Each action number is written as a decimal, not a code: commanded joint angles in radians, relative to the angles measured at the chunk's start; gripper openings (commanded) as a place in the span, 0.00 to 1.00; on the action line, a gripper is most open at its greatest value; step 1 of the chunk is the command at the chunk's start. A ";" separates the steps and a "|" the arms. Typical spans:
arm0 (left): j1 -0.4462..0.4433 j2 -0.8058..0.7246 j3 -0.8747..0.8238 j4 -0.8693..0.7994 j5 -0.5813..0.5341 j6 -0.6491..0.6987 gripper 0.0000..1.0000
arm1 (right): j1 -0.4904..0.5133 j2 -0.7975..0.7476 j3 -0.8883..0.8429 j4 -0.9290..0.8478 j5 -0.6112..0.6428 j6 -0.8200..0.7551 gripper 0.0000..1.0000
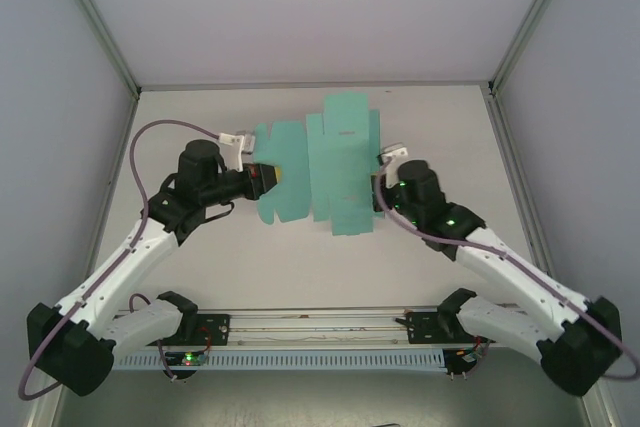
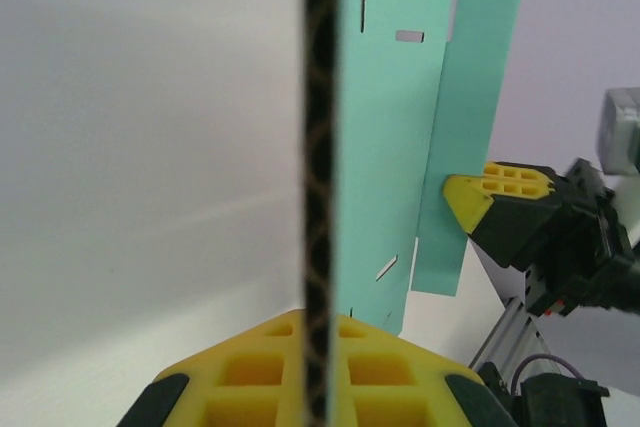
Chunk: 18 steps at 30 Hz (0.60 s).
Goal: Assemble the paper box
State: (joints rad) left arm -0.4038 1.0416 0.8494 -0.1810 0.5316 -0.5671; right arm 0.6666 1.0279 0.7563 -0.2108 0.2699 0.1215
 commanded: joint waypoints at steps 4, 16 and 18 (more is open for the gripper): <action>-0.014 0.055 -0.060 -0.016 -0.080 -0.054 0.02 | 0.128 0.232 0.087 0.036 0.647 -0.330 0.00; -0.015 0.208 -0.123 -0.217 -0.393 -0.125 0.39 | 0.063 0.276 0.008 0.238 0.218 -0.610 0.00; -0.014 0.209 -0.116 -0.231 -0.382 -0.115 0.77 | 0.057 0.274 -0.023 0.288 0.172 -0.696 0.00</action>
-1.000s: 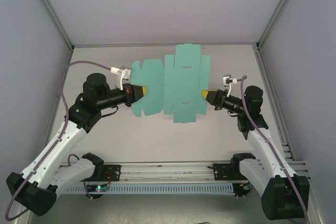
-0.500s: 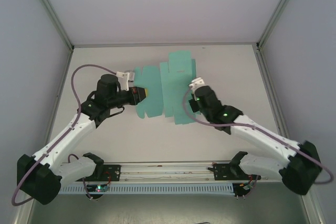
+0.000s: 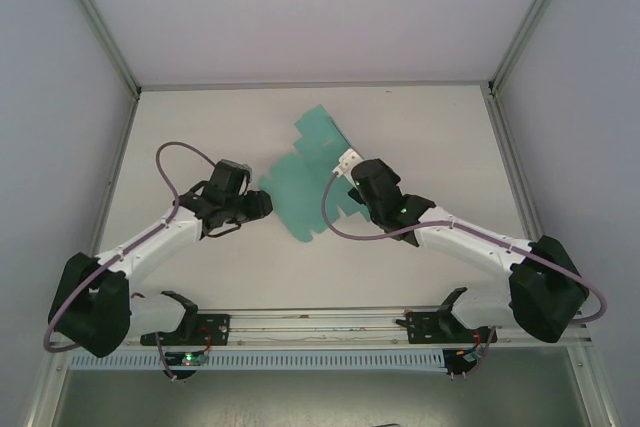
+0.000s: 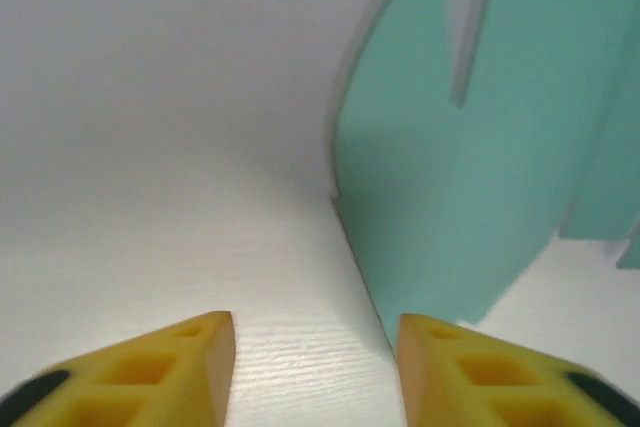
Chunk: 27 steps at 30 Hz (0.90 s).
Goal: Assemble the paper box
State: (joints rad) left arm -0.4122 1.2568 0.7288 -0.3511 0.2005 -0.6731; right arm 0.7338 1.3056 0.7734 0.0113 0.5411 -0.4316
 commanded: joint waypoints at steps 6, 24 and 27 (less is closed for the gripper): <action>-0.003 -0.081 0.119 -0.179 -0.134 0.022 1.00 | -0.003 0.034 -0.137 0.343 -0.087 -0.461 0.00; 0.004 0.316 0.757 -0.235 0.281 0.079 1.00 | 0.068 0.222 -0.109 0.638 -0.004 -0.760 0.00; 0.004 0.357 0.759 -0.218 0.330 0.081 1.00 | 0.068 0.214 -0.112 0.631 -0.017 -0.744 0.00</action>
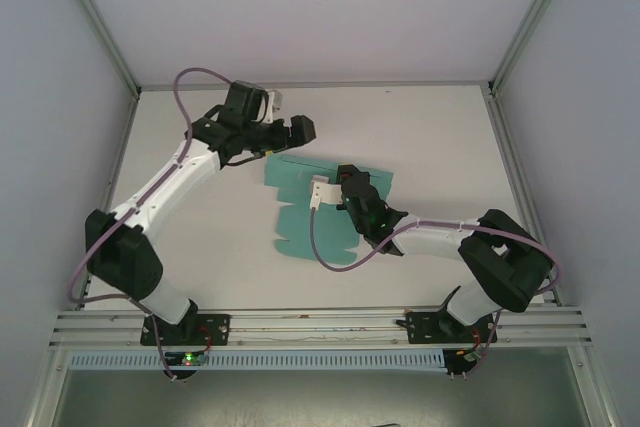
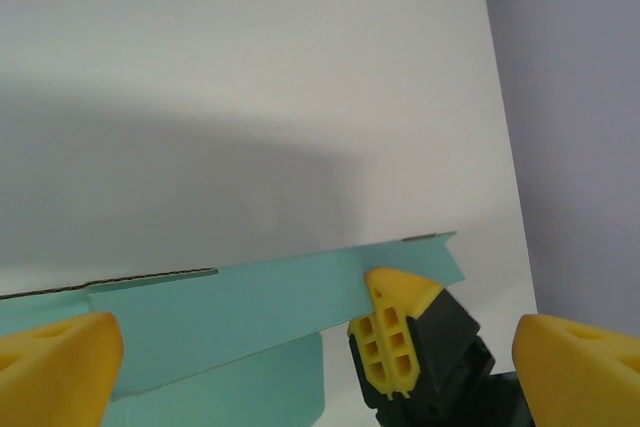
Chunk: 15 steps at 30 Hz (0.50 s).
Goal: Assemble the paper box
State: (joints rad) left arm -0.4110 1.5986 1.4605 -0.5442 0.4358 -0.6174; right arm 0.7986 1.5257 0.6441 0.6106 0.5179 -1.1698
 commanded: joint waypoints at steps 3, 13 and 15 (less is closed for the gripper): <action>0.003 0.059 0.028 -0.017 0.142 0.023 0.96 | 0.003 -0.010 0.010 0.026 0.000 -0.002 0.00; -0.004 0.097 -0.058 -0.028 0.187 0.038 0.78 | -0.004 -0.024 0.013 0.044 0.009 0.058 0.00; -0.008 0.096 -0.075 -0.030 0.180 0.041 0.78 | -0.003 -0.028 0.005 0.078 0.007 0.081 0.00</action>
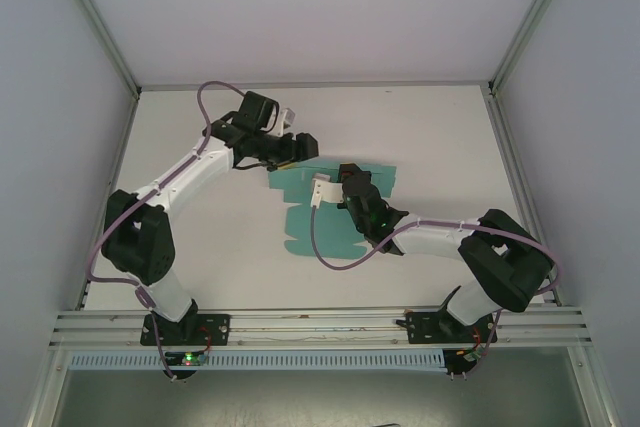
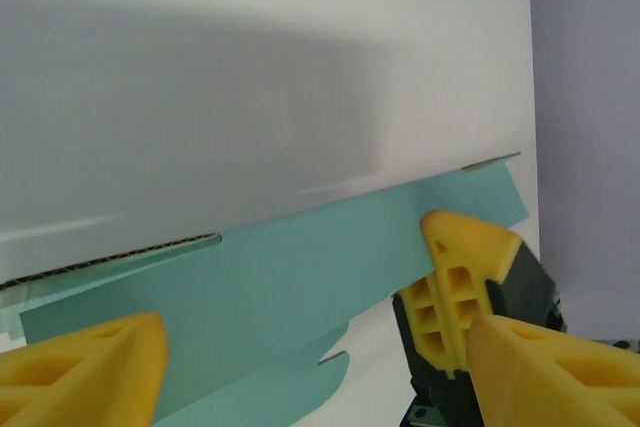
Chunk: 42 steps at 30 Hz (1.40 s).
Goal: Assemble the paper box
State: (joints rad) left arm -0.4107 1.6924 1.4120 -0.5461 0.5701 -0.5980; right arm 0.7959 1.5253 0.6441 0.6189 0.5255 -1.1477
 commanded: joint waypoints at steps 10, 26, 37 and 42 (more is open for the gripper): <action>-0.010 0.018 -0.106 0.158 0.121 -0.091 0.62 | 0.023 -0.035 -0.020 0.063 -0.055 0.110 0.00; -0.012 -0.008 -0.237 0.475 0.083 -0.313 0.10 | 0.050 -0.027 -0.063 0.089 -0.063 0.183 0.00; -0.009 -0.111 -0.221 0.280 -0.015 -0.125 0.74 | 0.025 -0.111 -0.088 0.044 -0.051 0.173 0.00; 0.030 -0.274 -0.273 0.157 -0.188 0.031 1.00 | -0.057 -0.218 -0.064 -0.155 -0.192 0.248 0.00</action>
State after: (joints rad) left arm -0.4107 1.5097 1.1633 -0.2886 0.5201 -0.7086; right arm 0.7799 1.3693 0.5652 0.5747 0.4297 -0.9695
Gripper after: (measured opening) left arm 0.995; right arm 0.057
